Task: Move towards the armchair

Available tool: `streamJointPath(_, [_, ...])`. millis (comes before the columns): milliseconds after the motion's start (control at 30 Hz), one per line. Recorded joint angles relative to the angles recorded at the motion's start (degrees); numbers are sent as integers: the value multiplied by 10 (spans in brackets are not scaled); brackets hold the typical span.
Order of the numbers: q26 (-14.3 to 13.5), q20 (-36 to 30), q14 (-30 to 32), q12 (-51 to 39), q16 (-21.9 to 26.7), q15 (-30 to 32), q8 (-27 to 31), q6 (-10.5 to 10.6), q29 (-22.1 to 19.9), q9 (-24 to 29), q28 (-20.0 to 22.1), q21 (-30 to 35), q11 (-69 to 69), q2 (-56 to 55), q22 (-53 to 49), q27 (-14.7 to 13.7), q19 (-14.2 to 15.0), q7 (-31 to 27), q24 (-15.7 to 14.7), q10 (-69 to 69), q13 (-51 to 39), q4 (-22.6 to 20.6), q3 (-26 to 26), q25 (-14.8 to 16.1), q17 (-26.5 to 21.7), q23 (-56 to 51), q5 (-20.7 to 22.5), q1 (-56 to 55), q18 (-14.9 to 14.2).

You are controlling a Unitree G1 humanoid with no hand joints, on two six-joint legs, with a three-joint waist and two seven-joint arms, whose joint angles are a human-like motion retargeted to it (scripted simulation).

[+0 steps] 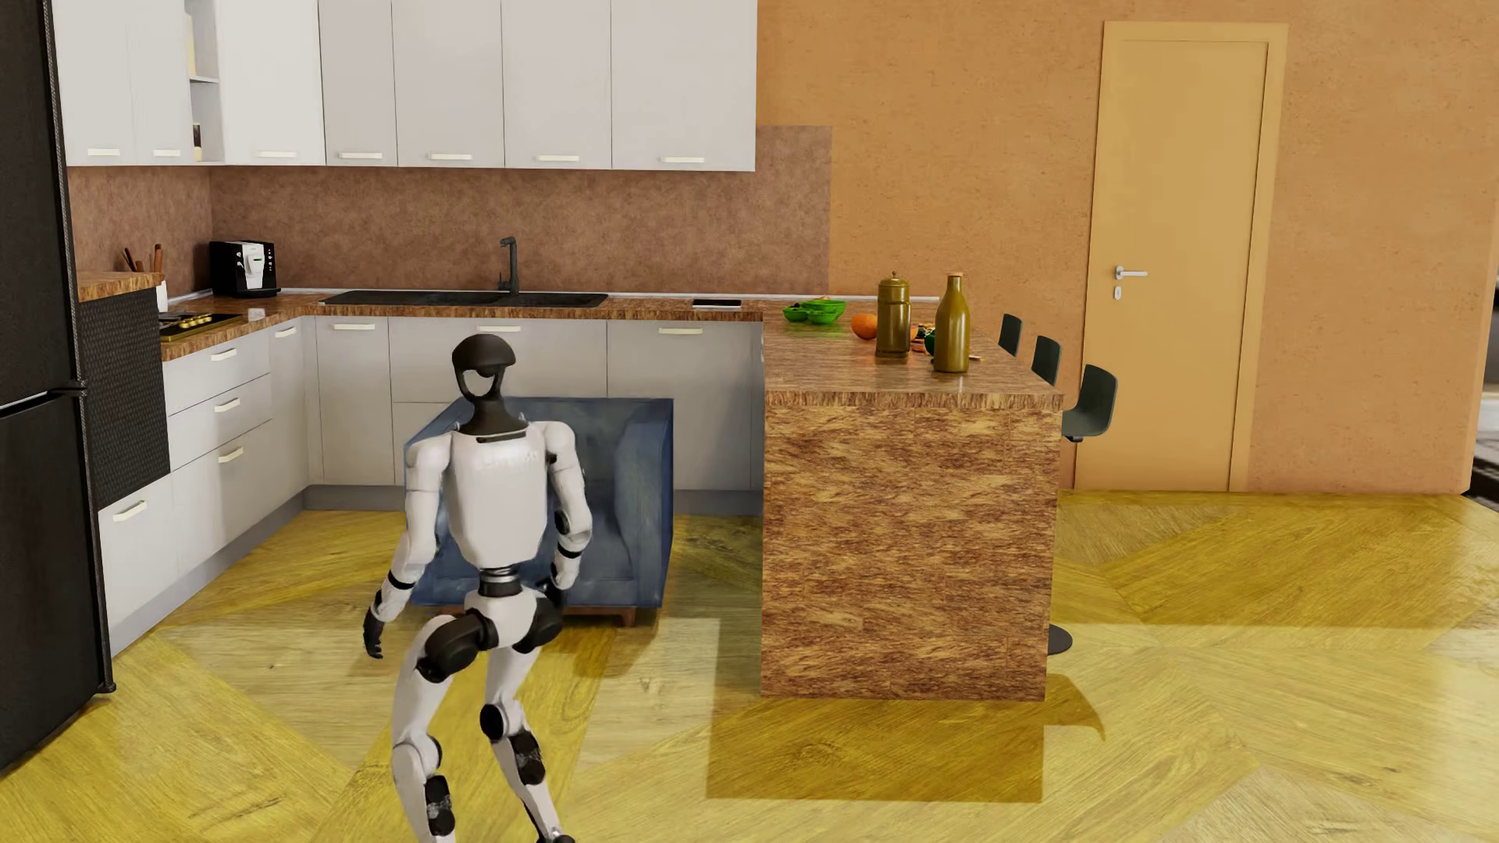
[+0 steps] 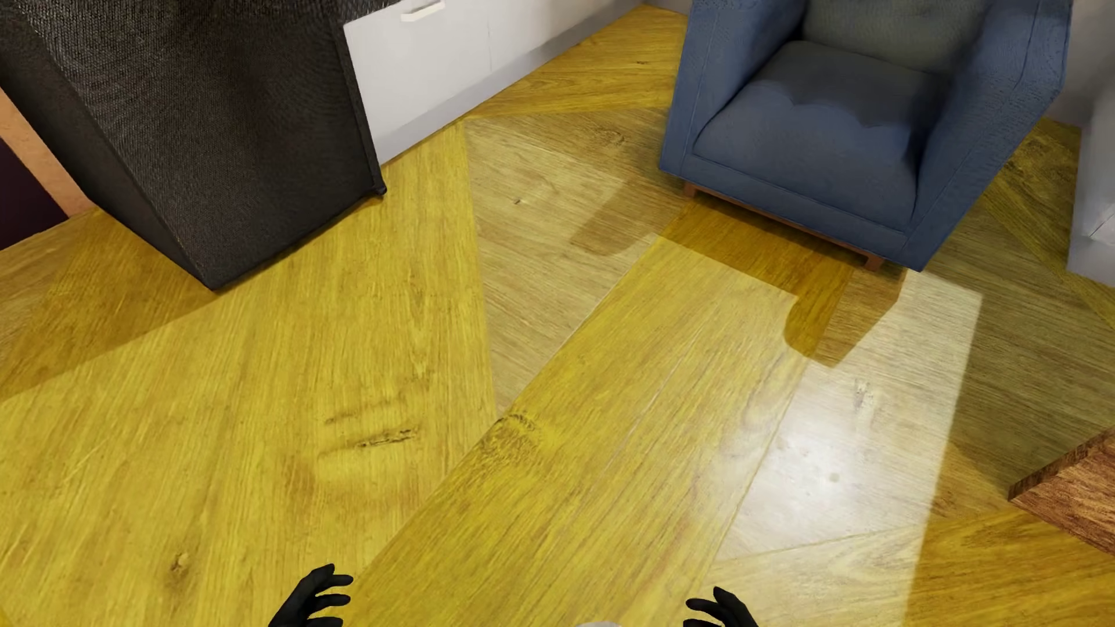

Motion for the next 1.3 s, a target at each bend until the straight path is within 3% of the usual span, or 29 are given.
streamJointPath(67, [38, -14, -29, -83, -20, -49, -13, -13, 4, -2, 33, -15, -55, -33, -47, 25, 52, 26, -36, -37, 35, 14, -45, -10, -10, -28, 0, 73, -16])
streamJointPath(100, [21, -20, -36, -117, -36, -53, -9, -19, -14, -1, 42, -4, -106, -41, -65, 35, 71, 29, -49, -10, 51, 20, -52, -18, -20, -33, 3, 89, -29])
streamJointPath(133, [-25, -28, 33, -137, -64, -18, 0, -21, -41, 0, 40, 25, -162, -24, -46, 34, 41, -8, -52, 117, 56, 9, -27, -27, -36, 26, 1, 41, -41])
streamJointPath(167, [-71, -62, 105, -121, -64, -35, 5, -2, -66, 3, 30, 40, -161, -7, -23, 36, 42, -53, -45, 207, 48, -8, 4, -29, -42, 80, 14, -22, -50])
streamJointPath(200, [-91, -57, 100, -72, -46, -51, 17, 22, -85, 7, 9, 19, -172, 15, -18, 43, 44, -82, -26, 230, 48, -29, 41, -27, -34, 70, 28, -78, -59])
streamJointPath(300, [-9, 28, 52, 49, -29, -89, 66, 91, -95, 10, -46, 14, -235, 112, -8, 43, 58, -85, 48, 146, -14, -15, 111, -51, -21, 9, 58, -199, -86])
streamJointPath(367, [9, 33, 90, 54, 5, -94, 76, 101, -64, 24, -39, 9, -166, 133, 3, 33, 51, -75, 51, -30, -62, 28, 89, -87, 0, -33, 65, -173, -116])
streamJointPath(400, [-16, 28, 174, 34, 23, -31, 63, 80, -44, 32, -19, 14, -52, 96, 16, 27, 24, -52, 30, -30, -76, 37, 63, -93, 4, -17, 49, -151, -115])
streamJointPath(433, [-41, 30, 146, -2, 26, 41, 37, 47, -22, 37, 14, 17, 17, 52, 22, 23, 10, -28, 2, -27, -61, 39, 39, -88, 1, -6, 25, -123, -63])
streamJointPath(467, [-58, 26, 119, -33, 14, 48, 14, 15, -3, 41, 50, 1, 35, 21, 3, 22, 29, -8, -25, -28, -24, 43, 11, -81, -9, -11, 7, -88, -4])
streamJointPath(500, [-68, 3, 94, -54, -2, 8, -1, -14, 5, 33, 80, -9, 6, -2, -24, 26, 47, 9, -44, -34, 12, 49, -21, -78, -25, -21, -7, -55, -18])
streamJointPath(567, [-58, -40, 31, -112, -47, -59, 8, -51, -21, 6, 94, -18, -145, -2, -45, 39, 66, 15, -38, -17, 67, 58, -40, -78, -38, -2, -10, -6, -47])
streamJointPath(600, [-53, -55, 29, -132, -53, -72, 7, -50, -48, 6, 79, 10, -160, 25, -44, 40, 61, -14, -20, 58, 70, 67, -30, -68, -48, 47, 4, -17, -62])
streamJointPath(667, [-82, -28, 91, -46, -63, -106, 22, -12, -96, 6, 24, 32, -186, 81, -25, 60, 66, -91, 23, 163, 42, 40, 24, -32, -32, 33, 28, -78, -71])
streamJointPath(733, [-81, 28, 12, 35, -12, -121, 44, 26, -110, 11, -32, 8, -153, 106, 8, 60, 68, -92, 48, 53, -12, 41, 64, -7, 25, -36, 44, -78, -67])
streamJointPath(800, [-21, 24, -35, 33, 21, -12, 43, 15, -50, 15, -30, 38, -3, 46, 19, 27, 14, -48, 23, 29, -34, 43, 41, 12, 11, 3, 25, -8, -52])
streamJointPath(867, [46, 7, -38, -45, -13, -12, -10, -2, 5, 23, 10, 1, -45, -11, -51, 30, 9, -10, -21, 19, 8, 50, -2, -2, -5, -36, 6, 56, -67])
streamJointPath(900, [42, -7, 41, -94, -51, -54, -23, -7, 2, 25, 28, 39, -109, -4, -50, 29, 18, -19, -30, 129, 19, 53, -9, -23, -31, -12, 0, 23, -82])
streamJointPath(933, [14, -21, 154, -116, -65, -105, -8, -2, -11, 23, 37, 50, -161, 46, -27, 26, 38, -54, -32, 222, 30, 36, 2, -44, -39, 33, 12, -31, -96])
streamJointPath(967, [-21, -19, 167, -98, -64, -117, 9, 10, -30, 26, 39, 48, -183, 84, -16, 33, 41, -81, -30, 243, 37, 14, 20, -58, -35, 45, 25, -77, -107])
streamJointPath(1000, [-43, -10, 122, -59, -56, -127, 23, 26, -58, 32, 38, 36, -202, 120, -35, 50, 42, -91, -24, 206, 39, 6, 39, -67, -24, 25, 38, -122, -115])
streamJointPath(1067, [-80, 8, 109, -6, -13, -65, 32, 60, -110, 44, 26, 17, -74, 104, -21, 90, 33, -76, 1, 33, 5, -7, 53, -67, -4, -27, 58, -171, -126])
streamJointPath(1100, [-96, 36, 143, -10, 14, 46, 30, 56, -118, 42, 22, 27, 39, 58, 20, 100, 13, -77, 10, 32, -4, -19, 37, -67, 5, -35, 53, -167, -85])
streamJointPath(1133, [-85, 52, 113, -41, 17, 124, 36, 41, -98, 42, 28, 16, 90, 4, 29, 98, 34, -79, 13, 24, 4, -34, 35, -77, -5, -25, 49, -141, 1])
streamJointPath(1167, [-57, 50, 99, -70, 10, 79, 53, 17, -70, 45, 37, -5, 75, -45, -3, 88, 65, -73, 10, 4, 26, -46, 29, -94, -7, -21, 42, -116, 15])
streamJointPath(1200, [-38, 38, 95, -94, -5, -13, 72, -1, -40, 50, 40, -25, -3, -79, -27, 74, 74, -72, 6, -19, 47, -47, 20, -123, -6, -15, 30, -92, -28])
streamJointPath(1233, [-38, 9, 92, -107, -22, -19, 88, -16, -14, 50, 33, -21, -121, -80, -11, 65, 68, -82, 7, -31, 50, -57, 22, -159, -6, -9, 4, -74, -27])
streamJointPath(1267, [-39, -9, 90, -110, -44, 42, 82, -17, 9, 56, 20, 2, -199, -51, 6, 55, 106, -92, 10, -13, 29, -57, 35, -186, -11, 25, -12, -67, -4])
streamJointPath(1300, [-39, -14, 84, -93, -51, 35, 71, -4, 32, 67, -3, 10, -204, -35, -1, 51, 101, -94, 13, -3, 2, -48, 63, -197, -28, 3, -3, -66, 21])
